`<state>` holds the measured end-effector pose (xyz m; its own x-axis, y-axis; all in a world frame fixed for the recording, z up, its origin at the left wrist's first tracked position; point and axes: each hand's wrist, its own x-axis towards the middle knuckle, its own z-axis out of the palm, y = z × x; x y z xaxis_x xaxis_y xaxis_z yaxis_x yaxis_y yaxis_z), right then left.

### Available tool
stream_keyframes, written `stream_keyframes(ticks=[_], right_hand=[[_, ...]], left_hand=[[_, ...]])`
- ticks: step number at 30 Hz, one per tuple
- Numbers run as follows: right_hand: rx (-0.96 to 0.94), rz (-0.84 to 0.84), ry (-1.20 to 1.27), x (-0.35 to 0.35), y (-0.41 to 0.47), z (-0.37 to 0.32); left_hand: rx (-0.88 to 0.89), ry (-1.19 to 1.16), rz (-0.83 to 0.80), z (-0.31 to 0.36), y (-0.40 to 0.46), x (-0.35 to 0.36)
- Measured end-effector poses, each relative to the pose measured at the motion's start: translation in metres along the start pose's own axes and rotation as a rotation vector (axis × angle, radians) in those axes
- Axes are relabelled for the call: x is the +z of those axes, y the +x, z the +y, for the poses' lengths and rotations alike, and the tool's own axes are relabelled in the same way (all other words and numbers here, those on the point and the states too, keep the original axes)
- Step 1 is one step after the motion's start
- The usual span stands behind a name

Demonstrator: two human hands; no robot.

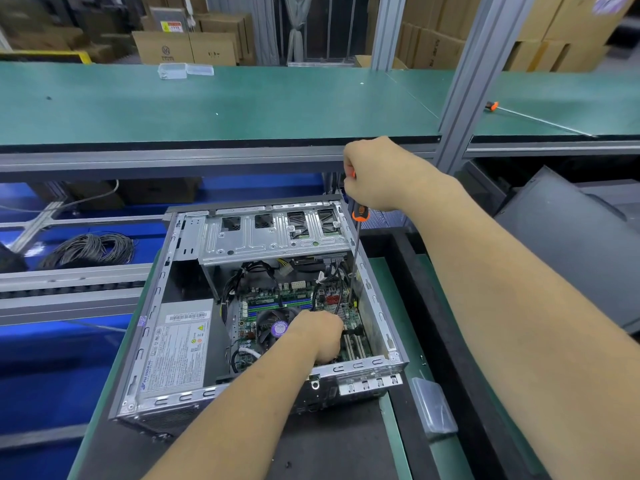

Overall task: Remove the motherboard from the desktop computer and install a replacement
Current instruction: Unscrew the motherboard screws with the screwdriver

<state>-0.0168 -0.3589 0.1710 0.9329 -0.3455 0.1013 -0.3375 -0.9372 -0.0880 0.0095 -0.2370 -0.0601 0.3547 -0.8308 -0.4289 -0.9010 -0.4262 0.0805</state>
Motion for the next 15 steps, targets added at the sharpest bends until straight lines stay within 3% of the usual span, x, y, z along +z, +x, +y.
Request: stream_keyframes(ticks=[15], right_hand=[[0.013,-0.012,0.006,0.0014,-0.001,-0.0029]], left_hand=[[0.011,0.016,0.011,-0.0003,0.0002,-0.0004]])
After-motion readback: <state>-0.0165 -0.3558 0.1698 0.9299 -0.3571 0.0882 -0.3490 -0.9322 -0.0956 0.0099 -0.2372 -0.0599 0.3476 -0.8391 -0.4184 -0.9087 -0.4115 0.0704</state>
